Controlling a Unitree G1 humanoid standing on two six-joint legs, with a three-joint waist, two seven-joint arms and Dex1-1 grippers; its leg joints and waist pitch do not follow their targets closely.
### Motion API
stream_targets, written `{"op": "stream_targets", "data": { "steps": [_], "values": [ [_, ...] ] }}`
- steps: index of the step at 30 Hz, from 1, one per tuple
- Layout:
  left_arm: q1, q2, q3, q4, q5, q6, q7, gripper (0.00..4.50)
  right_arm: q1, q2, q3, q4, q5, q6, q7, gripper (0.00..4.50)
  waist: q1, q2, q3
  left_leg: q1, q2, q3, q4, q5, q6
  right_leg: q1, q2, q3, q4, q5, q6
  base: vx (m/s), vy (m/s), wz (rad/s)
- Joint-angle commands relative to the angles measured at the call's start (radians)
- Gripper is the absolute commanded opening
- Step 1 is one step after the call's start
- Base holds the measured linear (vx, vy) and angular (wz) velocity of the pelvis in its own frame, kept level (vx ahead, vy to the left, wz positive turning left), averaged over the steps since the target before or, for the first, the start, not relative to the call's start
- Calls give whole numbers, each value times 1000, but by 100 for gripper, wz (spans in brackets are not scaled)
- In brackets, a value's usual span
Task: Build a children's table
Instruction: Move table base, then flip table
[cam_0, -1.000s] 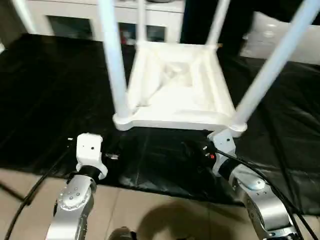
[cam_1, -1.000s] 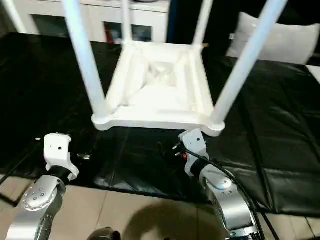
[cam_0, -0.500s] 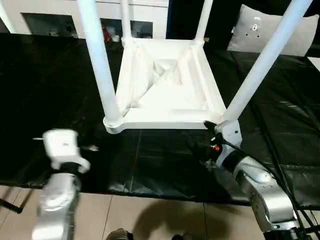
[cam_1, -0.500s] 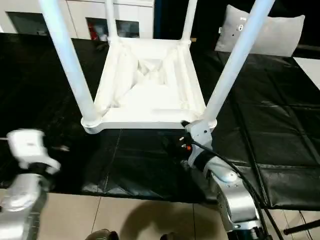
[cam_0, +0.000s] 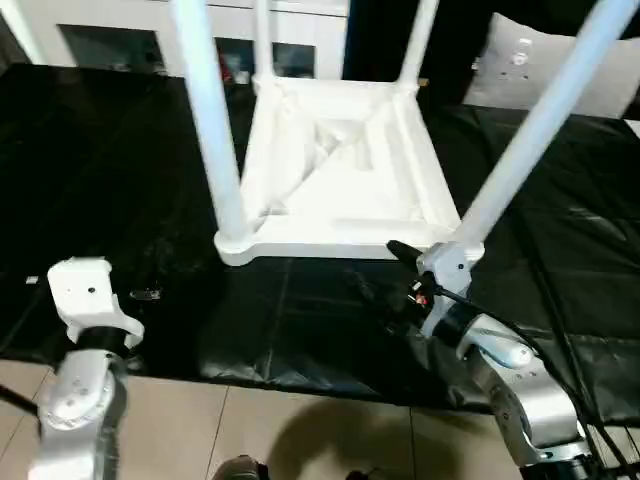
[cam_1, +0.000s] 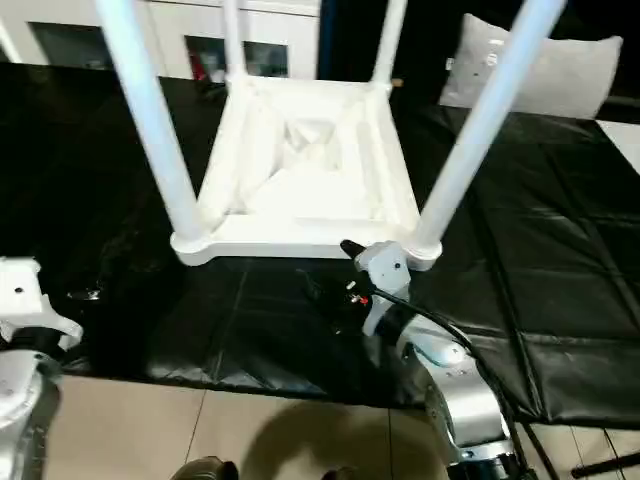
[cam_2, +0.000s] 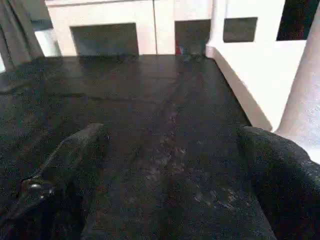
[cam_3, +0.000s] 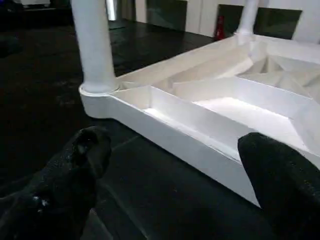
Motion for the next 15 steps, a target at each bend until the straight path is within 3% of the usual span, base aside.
{"op": "stream_targets", "data": {
  "steps": [1,10,15],
  "values": [
    [-38,22,-27,33,-32,26,-74,446,-20,-4,8,13,-9,9,3,450,3,11,-61,10,77,-27,-80,-163,44,37,-123,73,-78,-77,-179,0,0,0],
    [-165,74,-114,140,-85,53,-264,446,-45,-13,22,49,-38,-15,7,450,16,19,-69,14,73,-21,-75,-134,28,37,-124,75,-71,-26,-185,0,0,0],
    [-230,88,-143,224,-87,54,-334,446,-45,-21,22,54,-46,-27,1,450,22,17,-71,15,75,-22,-76,-138,23,41,-127,74,-68,-25,-187,0,0,0]
  ]
}}
